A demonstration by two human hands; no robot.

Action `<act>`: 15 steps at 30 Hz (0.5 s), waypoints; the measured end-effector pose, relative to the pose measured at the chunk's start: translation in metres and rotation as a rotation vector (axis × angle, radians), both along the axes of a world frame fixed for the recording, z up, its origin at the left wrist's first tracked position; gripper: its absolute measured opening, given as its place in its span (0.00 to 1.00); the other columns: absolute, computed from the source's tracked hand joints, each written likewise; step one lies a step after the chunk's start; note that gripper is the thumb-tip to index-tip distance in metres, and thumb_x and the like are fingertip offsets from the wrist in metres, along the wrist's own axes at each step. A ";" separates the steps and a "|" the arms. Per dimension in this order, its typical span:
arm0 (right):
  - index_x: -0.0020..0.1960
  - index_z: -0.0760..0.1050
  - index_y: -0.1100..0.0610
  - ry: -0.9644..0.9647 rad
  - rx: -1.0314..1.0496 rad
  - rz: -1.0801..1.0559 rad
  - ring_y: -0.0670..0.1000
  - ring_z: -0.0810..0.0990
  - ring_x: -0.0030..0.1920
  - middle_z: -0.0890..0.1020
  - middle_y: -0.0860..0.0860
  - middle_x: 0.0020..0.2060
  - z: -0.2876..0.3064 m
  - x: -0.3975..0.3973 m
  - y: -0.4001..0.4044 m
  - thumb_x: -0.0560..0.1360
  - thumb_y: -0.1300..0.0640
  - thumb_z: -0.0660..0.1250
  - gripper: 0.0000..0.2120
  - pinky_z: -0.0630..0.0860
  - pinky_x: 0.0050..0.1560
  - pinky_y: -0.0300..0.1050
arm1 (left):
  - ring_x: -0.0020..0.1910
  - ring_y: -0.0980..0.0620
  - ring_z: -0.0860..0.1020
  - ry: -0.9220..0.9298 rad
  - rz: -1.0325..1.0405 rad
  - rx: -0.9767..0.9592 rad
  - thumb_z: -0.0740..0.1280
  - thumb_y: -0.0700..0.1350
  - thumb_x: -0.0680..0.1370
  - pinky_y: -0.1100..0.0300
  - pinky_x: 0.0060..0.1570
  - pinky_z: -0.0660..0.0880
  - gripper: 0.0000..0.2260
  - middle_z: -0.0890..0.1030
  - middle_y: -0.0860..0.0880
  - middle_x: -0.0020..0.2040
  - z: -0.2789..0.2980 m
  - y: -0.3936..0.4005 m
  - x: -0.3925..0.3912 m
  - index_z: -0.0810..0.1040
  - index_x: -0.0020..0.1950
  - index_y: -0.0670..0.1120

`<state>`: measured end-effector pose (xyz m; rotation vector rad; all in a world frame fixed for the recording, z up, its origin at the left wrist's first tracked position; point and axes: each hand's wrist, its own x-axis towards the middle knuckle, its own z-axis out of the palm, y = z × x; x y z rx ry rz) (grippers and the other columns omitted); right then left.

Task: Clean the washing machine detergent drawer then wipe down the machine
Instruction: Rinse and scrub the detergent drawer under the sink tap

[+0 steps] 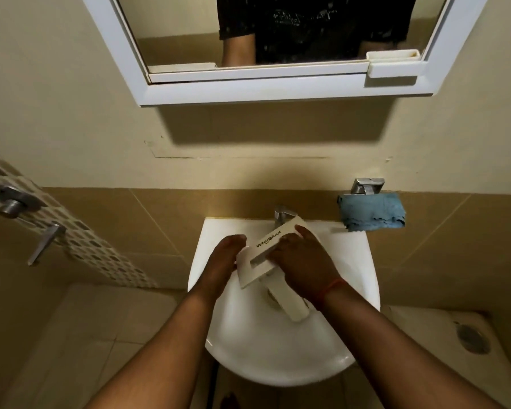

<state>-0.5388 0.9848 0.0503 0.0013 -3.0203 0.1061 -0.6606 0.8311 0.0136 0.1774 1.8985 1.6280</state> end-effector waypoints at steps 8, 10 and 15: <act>0.60 0.80 0.56 -0.172 0.234 0.221 0.58 0.73 0.65 0.82 0.54 0.58 -0.005 -0.062 -0.067 0.78 0.58 0.63 0.13 0.44 0.77 0.57 | 0.49 0.48 0.80 -0.042 -0.112 -0.274 0.53 0.58 0.83 0.49 0.55 0.75 0.17 0.83 0.45 0.53 -0.008 -0.028 0.001 0.78 0.52 0.51; 0.59 0.81 0.55 -0.171 0.207 0.257 0.58 0.71 0.67 0.79 0.54 0.63 -0.018 -0.072 -0.078 0.78 0.57 0.64 0.12 0.45 0.77 0.56 | 0.57 0.51 0.78 -0.235 -0.010 -0.202 0.53 0.58 0.83 0.55 0.57 0.73 0.17 0.81 0.49 0.60 -0.017 -0.037 0.000 0.76 0.62 0.53; 0.55 0.83 0.58 -0.091 0.068 0.259 0.60 0.77 0.59 0.84 0.55 0.52 -0.058 -0.082 -0.080 0.75 0.61 0.68 0.10 0.52 0.77 0.58 | 0.67 0.51 0.74 -0.421 0.105 -0.053 0.53 0.67 0.79 0.48 0.69 0.69 0.28 0.77 0.48 0.67 -0.032 -0.041 -0.008 0.72 0.71 0.51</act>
